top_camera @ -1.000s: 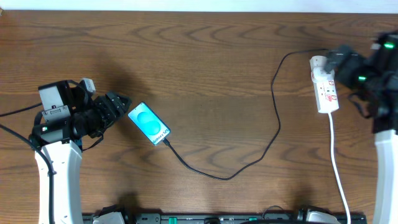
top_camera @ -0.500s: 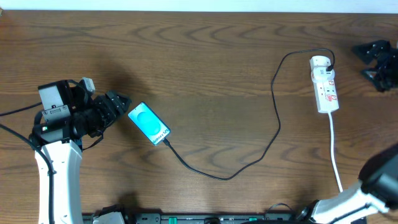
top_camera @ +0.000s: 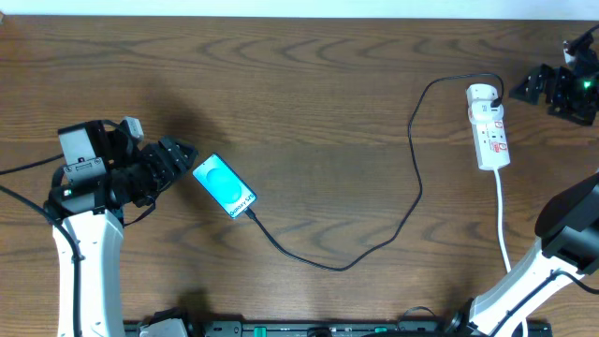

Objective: Plug charger to phone and switch on socket
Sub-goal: 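Move the right gripper over the white power strip's plugged socket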

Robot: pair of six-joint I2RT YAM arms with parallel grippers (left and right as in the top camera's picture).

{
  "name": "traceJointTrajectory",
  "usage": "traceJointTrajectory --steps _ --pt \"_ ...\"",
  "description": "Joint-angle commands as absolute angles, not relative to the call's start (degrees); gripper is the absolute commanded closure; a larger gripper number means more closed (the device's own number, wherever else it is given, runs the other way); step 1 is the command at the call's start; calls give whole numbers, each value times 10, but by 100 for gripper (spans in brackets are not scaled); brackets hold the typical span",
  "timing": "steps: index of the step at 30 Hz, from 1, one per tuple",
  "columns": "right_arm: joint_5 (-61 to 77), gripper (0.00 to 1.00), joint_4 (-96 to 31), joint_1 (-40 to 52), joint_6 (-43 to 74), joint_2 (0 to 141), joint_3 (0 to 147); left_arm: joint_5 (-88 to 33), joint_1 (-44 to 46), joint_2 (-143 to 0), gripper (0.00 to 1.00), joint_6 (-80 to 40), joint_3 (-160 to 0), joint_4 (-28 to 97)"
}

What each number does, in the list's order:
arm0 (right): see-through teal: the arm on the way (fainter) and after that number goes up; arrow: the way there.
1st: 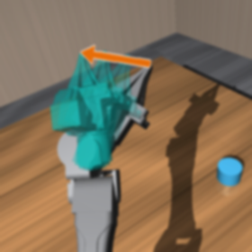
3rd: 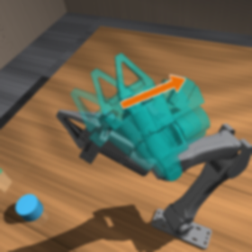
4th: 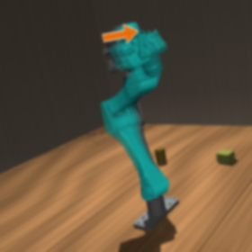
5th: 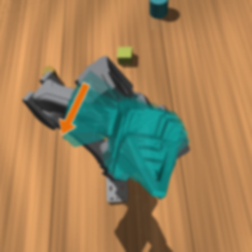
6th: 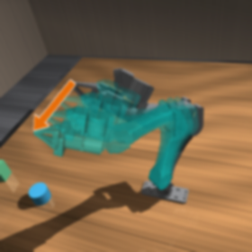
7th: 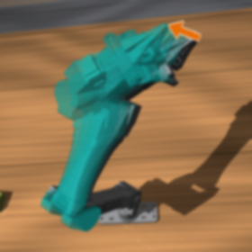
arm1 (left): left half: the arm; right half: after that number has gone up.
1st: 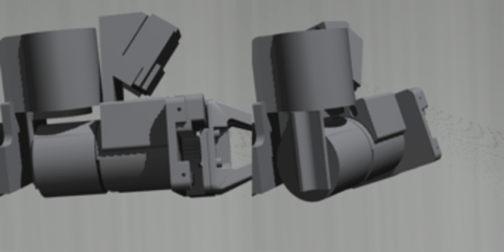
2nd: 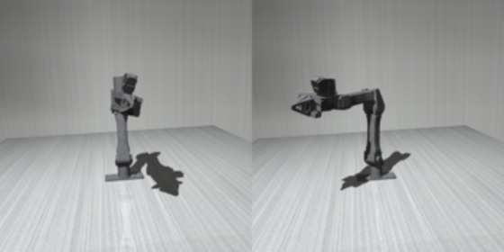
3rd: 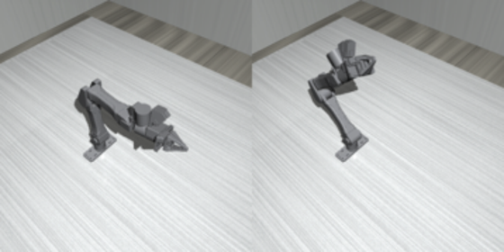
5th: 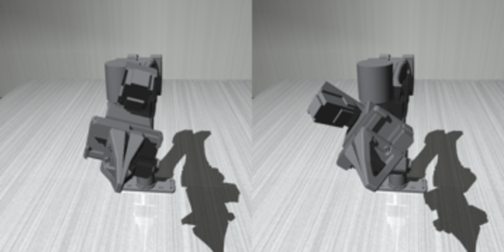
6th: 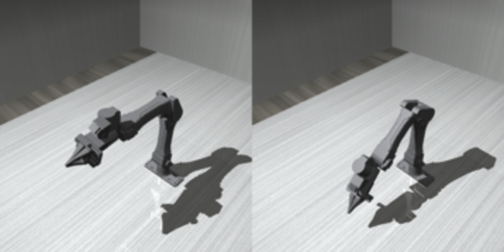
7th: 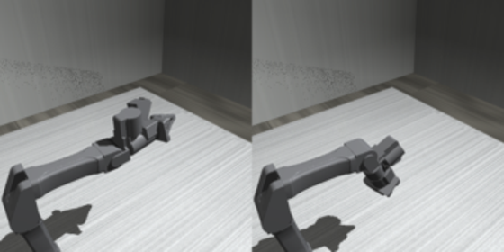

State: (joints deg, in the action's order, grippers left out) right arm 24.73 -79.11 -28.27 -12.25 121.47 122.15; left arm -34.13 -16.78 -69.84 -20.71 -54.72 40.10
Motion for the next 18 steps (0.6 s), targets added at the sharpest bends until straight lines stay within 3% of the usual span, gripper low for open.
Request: traceJointTrajectory --steps 1,18 --pt "227 1 -779 -275 -149 1222 1230 -338 -171 -704 20 -199 -547 403" --pt "293 1 -763 -258 -196 1335 1230 -338 -171 -704 19 -199 -547 403"
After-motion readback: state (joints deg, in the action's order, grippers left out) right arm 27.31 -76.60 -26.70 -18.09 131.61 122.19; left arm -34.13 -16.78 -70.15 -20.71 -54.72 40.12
